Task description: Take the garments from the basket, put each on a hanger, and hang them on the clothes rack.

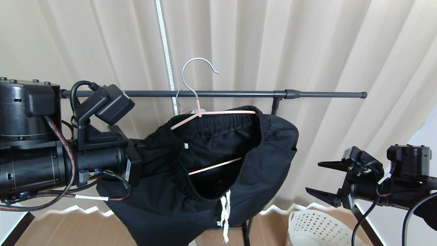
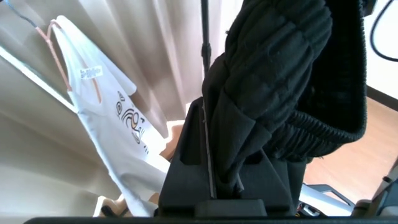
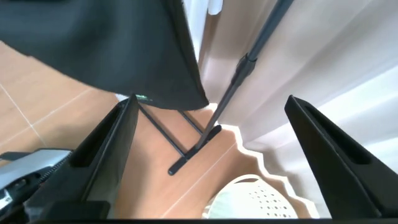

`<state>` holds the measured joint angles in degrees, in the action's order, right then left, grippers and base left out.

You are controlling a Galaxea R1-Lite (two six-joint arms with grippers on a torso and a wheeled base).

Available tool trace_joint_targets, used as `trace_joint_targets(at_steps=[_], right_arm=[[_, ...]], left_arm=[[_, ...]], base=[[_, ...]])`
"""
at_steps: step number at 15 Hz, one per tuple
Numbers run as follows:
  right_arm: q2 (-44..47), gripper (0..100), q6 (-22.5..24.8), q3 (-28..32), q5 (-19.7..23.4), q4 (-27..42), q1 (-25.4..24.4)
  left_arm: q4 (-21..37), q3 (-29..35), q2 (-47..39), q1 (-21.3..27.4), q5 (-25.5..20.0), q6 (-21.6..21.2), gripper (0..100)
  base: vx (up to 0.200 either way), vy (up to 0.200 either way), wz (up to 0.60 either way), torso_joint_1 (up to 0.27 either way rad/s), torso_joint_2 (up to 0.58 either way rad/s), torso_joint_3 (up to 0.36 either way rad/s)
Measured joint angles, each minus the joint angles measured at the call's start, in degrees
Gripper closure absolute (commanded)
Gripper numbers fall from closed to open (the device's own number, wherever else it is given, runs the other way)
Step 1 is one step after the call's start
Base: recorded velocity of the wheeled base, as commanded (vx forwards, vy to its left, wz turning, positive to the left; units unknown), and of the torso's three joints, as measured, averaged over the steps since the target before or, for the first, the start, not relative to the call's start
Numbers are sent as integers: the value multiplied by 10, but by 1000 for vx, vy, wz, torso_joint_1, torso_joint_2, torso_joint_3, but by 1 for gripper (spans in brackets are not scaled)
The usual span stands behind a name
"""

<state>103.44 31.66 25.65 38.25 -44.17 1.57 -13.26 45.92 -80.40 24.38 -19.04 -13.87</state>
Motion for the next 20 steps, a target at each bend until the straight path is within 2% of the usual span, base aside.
trace_joint_targets(at_steps=[2, 6, 9, 10, 12, 15, 20], right_arm=[[-12, 0, 10, -5, 0, 0, 2], [-64, 0, 10, -20, 1, 4, 2], [-110, 0, -17, -24, -8, 8, -18], [-121, 0, -43, -24, -31, 8, -31], [-143, 0, -119, -19, -103, 8, -82], [-163, 0, -177, -2, -193, 8, -148], [-168, 0, -189, 7, -202, 8, -169]], left_arm=[[0, -4, 0, -1, 3, 9, 100], [0, -20, -1, -12, 37, 26, 100], [0, -24, -3, -14, 41, 49, 100], [0, -24, -6, -14, 57, 59, 100], [0, -23, -19, -4, 91, 77, 100], [1, -10, -46, 17, 130, 111, 100], [5, 40, -110, 57, 188, 170, 100]], base=[[0, 0, 0, 0, 0, 0], [0, 0, 0, 0, 0, 0], [0, 0, 0, 0, 0, 0], [0, 0, 0, 0, 0, 0], [0, 0, 0, 0, 0, 0], [0, 0, 0, 0, 0, 0], [0, 0, 0, 0, 0, 0]])
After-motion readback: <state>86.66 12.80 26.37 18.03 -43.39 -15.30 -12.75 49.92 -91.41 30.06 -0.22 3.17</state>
